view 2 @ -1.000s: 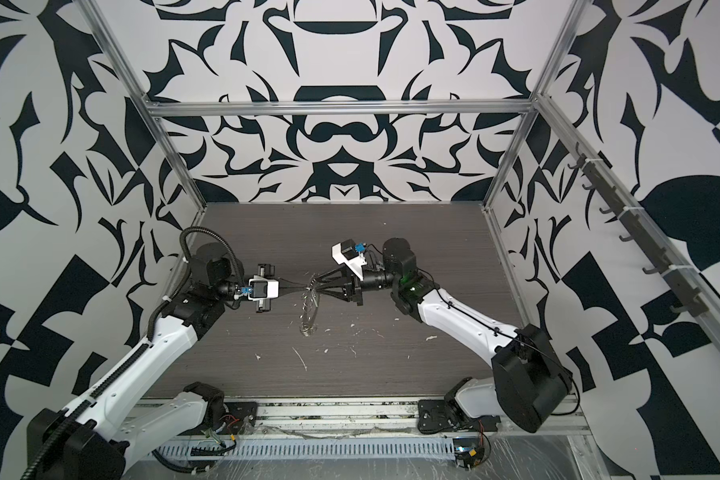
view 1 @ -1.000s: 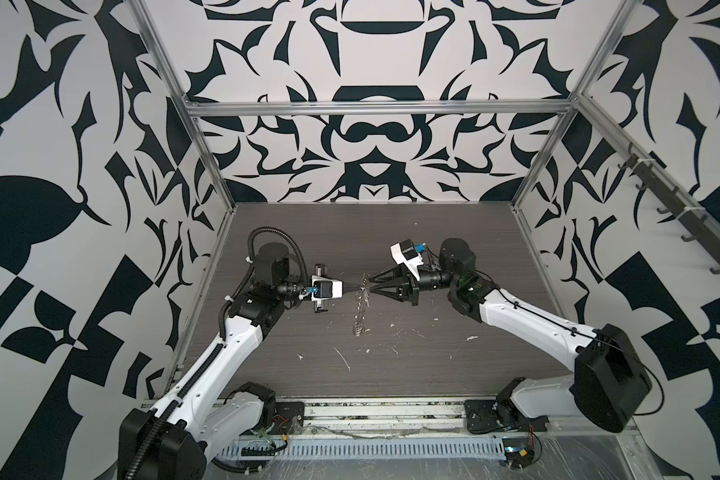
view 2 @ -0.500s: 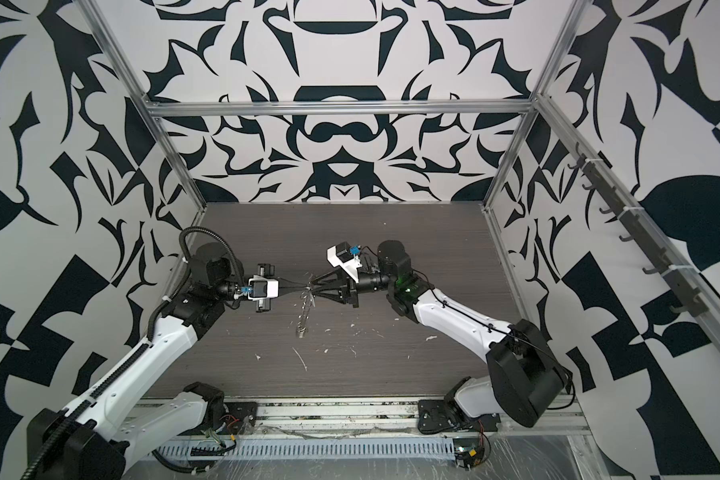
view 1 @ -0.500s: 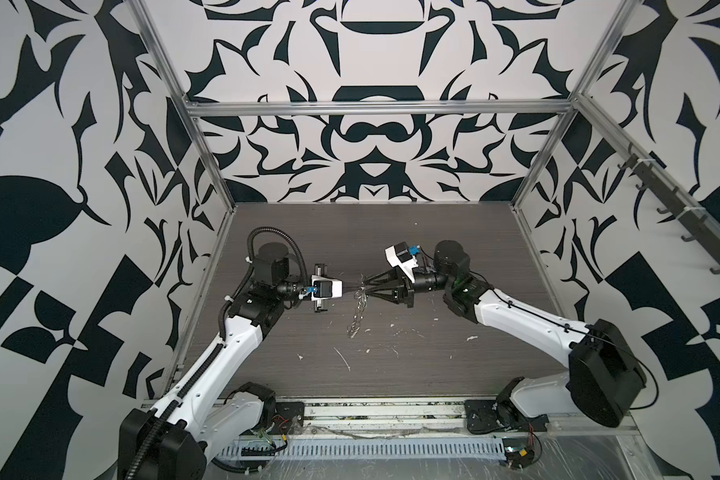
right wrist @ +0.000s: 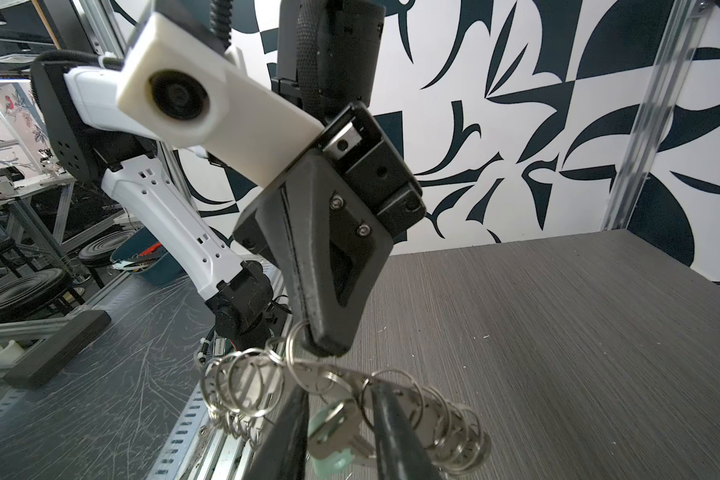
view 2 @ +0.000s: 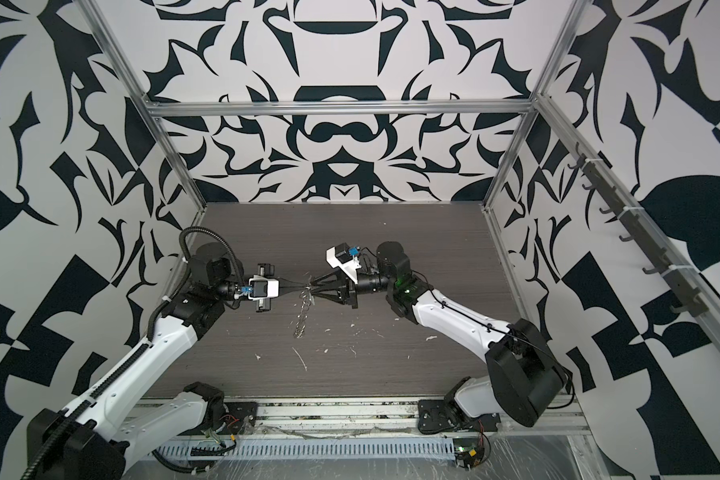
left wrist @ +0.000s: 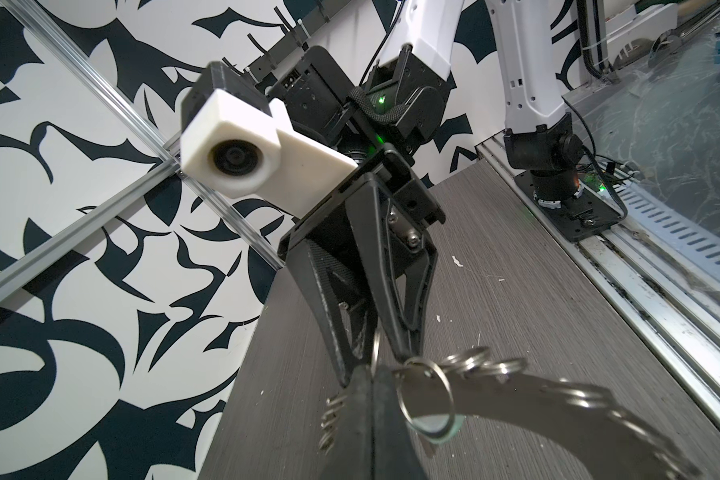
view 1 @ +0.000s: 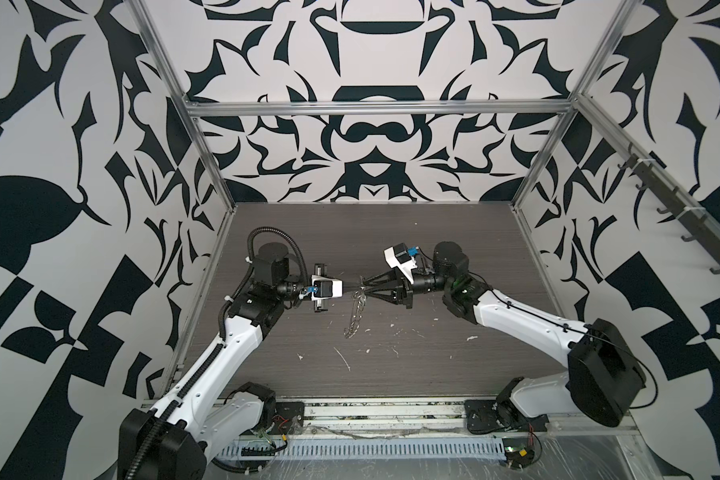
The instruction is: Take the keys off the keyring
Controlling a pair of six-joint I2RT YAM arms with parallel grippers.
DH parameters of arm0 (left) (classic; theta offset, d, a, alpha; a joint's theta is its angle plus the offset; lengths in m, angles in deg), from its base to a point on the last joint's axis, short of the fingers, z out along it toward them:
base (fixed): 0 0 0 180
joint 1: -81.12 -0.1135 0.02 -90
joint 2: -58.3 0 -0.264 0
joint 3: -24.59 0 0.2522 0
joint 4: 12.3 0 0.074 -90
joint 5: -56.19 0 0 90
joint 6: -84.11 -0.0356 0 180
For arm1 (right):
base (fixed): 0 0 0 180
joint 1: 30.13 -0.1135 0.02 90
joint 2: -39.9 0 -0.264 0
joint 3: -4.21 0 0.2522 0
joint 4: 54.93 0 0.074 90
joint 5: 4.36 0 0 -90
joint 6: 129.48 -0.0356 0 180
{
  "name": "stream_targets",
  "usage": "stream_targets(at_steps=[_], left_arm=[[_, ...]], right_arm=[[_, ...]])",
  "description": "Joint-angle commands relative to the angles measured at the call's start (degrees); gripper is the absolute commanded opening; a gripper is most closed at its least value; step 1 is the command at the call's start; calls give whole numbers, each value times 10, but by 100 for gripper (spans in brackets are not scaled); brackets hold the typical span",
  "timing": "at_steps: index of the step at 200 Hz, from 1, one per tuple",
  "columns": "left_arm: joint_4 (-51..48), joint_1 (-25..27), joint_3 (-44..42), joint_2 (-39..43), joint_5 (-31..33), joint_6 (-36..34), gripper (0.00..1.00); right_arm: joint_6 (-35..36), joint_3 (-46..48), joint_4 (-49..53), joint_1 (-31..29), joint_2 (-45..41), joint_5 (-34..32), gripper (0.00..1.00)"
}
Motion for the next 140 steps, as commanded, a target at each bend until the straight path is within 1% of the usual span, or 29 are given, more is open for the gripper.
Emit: stream_targets(at_steps=[1, 35, 85, 140], left_arm=[[16, -3, 5, 10, -6, 0, 0], [14, -3, 3, 14, 5, 1, 0], [6, -3, 1, 21, 24, 0, 0], [1, -4, 2, 22, 34, 1, 0]], right_arm=[[-2, 3, -10, -8, -8, -6, 30], [0, 3, -10, -13, -8, -13, 27], [9, 8, 1, -13, -17, -16, 14], [24, 10, 23, -13, -28, -16, 8]])
